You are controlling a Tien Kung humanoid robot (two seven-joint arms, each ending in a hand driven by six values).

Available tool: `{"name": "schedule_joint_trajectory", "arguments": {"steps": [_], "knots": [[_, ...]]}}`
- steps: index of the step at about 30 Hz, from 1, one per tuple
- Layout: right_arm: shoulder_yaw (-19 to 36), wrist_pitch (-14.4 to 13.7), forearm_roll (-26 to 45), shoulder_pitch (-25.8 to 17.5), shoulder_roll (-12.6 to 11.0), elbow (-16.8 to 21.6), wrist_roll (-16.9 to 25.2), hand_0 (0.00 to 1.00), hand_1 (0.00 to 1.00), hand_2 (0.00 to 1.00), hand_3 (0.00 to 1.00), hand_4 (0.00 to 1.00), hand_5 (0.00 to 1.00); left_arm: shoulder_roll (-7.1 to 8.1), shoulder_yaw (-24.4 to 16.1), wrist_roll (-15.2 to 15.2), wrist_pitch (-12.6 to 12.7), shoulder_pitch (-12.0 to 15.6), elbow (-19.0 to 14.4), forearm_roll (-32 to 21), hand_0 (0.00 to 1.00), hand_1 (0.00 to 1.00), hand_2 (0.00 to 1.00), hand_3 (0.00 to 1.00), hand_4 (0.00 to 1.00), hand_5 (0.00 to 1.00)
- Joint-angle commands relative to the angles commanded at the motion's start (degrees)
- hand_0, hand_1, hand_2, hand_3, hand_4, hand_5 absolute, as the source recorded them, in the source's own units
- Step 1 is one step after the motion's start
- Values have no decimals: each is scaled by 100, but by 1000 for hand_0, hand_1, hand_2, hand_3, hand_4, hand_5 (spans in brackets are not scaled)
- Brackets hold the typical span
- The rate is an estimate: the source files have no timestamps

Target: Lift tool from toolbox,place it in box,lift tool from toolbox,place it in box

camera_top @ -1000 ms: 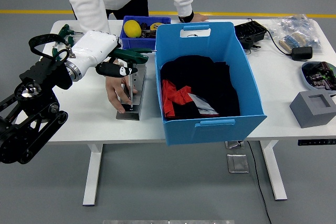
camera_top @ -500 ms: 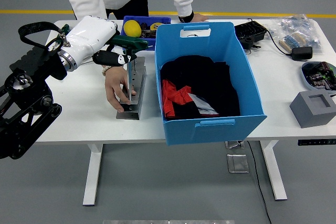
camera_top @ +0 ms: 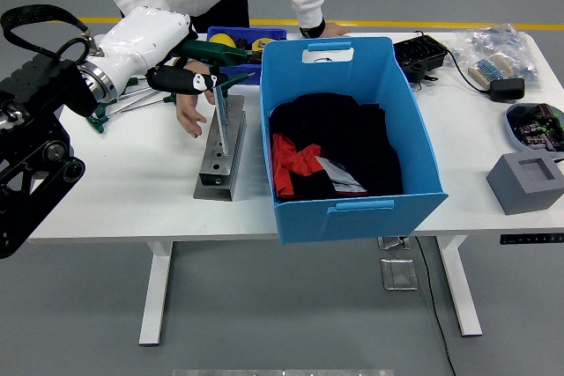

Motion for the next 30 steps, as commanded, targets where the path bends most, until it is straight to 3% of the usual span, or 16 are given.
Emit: {"name": "schedule_joint_trajectory", "arguments": {"steps": [6,11,16,21,26,30], "knots": [[15,1,-13,13,-5,0,-1,636,612,700,552,804,640,73,-14,57,-47,-164,-239,-42,140,2,2,72,747,574],[27,4,-40,21,-3,0,-7,636,612,699,553,804,641,-31,122,53,-11,-444,-323,-130,140,2,2,71,743,568],[34,14,-99,16,3,0,-18,637,612,699,552,805,640,-331,386,2,104,-799,-228,-201,140,2,2,72,744,569],[3,26,-120,12,9,0,-26,636,612,699,553,805,642,-760,925,-105,259,-1212,146,-289,140,2,2,72,740,569],[-72,39,-106,23,-1,0,-22,636,612,699,553,805,641,-1140,1501,-267,407,-1537,687,-378,141,2,2,73,737,566],[-173,51,-16,25,-19,0,-6,636,612,699,553,805,641,-1447,2105,-416,455,-1804,1306,-619,141,2,2,73,737,566]]}}
